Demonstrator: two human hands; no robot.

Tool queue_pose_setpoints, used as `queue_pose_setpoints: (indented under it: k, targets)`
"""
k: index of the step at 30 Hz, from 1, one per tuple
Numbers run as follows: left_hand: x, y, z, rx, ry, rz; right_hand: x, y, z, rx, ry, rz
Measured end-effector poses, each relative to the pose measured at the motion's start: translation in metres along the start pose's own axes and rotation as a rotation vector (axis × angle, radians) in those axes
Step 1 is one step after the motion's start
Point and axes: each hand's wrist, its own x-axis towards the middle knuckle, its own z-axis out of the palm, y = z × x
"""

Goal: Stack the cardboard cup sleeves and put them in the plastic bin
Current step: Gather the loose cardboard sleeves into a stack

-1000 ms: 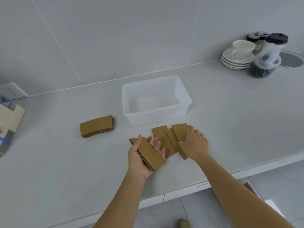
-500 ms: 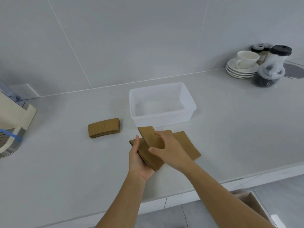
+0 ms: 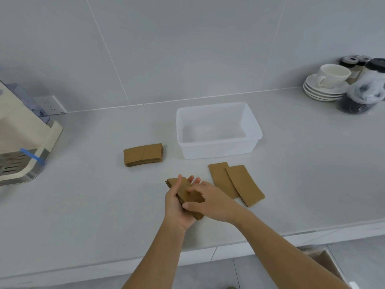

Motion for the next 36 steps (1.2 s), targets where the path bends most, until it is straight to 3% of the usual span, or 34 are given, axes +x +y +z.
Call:
queue_pose_setpoints:
  k: [3, 7, 11, 13, 18, 26, 31, 36]
  targets:
    - [0.002, -0.002, 0.004, 0.017, -0.006, -0.016, -0.001, 0.006, -0.017, -0.037, -0.056, 0.001]
    - [0.007, -0.003, 0.010, -0.057, -0.038, 0.004, -0.004, 0.016, -0.042, 0.034, 0.131, 0.120]
    - [0.014, -0.006, 0.012, -0.101, -0.039, 0.035, -0.004, 0.041, -0.058, -0.361, 0.448, 0.264]
    - [0.017, -0.009, 0.012, -0.101, -0.045, 0.035, -0.006, 0.057, -0.059, -0.447, 0.514, 0.336]
    - [0.020, -0.015, 0.014, -0.083, -0.051, 0.019, -0.012, 0.092, -0.042, -0.602, 0.492, 0.437]
    - [0.023, -0.016, 0.018, -0.064, -0.036, 0.011, -0.012, 0.097, -0.035, -0.745, 0.519, 0.359]
    - [0.020, -0.011, 0.021, -0.075, -0.040, 0.017, -0.010, 0.088, -0.045, -0.665, 0.481, 0.377]
    - [0.016, -0.003, 0.021, -0.090, -0.041, 0.028, -0.005, 0.064, -0.059, -0.402, 0.439, 0.391]
